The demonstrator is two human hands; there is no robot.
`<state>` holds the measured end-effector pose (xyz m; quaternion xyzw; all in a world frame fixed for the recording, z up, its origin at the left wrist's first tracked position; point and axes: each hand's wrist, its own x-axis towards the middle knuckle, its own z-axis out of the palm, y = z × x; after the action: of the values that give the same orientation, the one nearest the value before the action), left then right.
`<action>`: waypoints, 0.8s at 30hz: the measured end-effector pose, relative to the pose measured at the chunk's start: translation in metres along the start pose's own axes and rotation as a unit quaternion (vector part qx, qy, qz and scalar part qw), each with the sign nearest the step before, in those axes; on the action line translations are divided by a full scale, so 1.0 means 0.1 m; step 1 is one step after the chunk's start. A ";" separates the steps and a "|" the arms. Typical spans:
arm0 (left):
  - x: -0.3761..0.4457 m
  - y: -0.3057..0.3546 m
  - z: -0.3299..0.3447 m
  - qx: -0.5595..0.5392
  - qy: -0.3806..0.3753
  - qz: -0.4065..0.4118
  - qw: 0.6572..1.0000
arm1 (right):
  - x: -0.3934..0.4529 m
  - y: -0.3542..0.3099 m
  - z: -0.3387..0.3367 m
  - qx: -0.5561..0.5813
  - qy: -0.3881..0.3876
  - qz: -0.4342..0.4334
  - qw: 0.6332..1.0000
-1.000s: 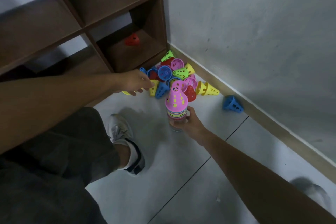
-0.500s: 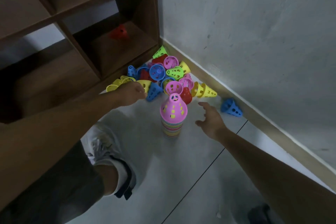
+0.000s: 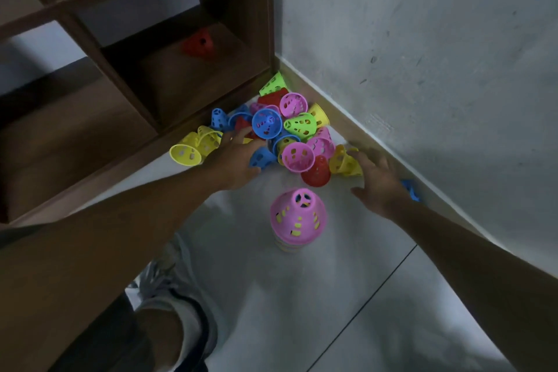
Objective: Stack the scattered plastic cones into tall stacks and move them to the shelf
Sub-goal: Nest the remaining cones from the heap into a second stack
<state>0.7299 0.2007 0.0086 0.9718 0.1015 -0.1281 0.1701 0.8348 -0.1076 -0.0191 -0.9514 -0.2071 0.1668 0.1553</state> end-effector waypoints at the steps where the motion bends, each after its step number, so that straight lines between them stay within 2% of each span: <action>1: 0.03 -0.02 0.01 0.005 -0.008 -0.002 1.000 | 0.04 0.00 0.03 0.010 -0.003 -0.001 1.000; 4: 0.12 -0.09 0.05 0.027 -0.045 -0.011 0.999 | 0.15 0.03 0.13 0.038 -0.024 0.008 0.999; 6: 0.17 -0.13 0.05 0.037 -0.059 -0.004 0.998 | 0.21 0.05 0.17 0.034 -0.010 0.001 0.999; 10: 0.21 -0.17 -0.01 0.050 -0.054 0.001 0.997 | 0.27 0.03 0.12 -0.056 0.045 -0.051 0.996; 14: 0.29 -0.24 -0.03 0.066 -0.060 0.003 0.996 | 0.34 0.09 0.14 -0.109 0.009 -0.057 0.992; 16: 0.29 -0.25 -0.01 0.092 -0.079 0.011 0.993 | 0.33 0.14 0.15 -0.083 0.001 -0.018 0.996; 24: 0.25 -0.28 0.09 0.118 -0.162 0.042 0.979 | 0.22 0.14 0.26 0.036 -0.006 0.019 0.999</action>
<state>0.7443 0.2273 -0.0156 0.9548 0.0155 -0.2876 0.0738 0.8487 -0.1040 -0.0529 -0.9479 -0.1836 0.1833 0.1848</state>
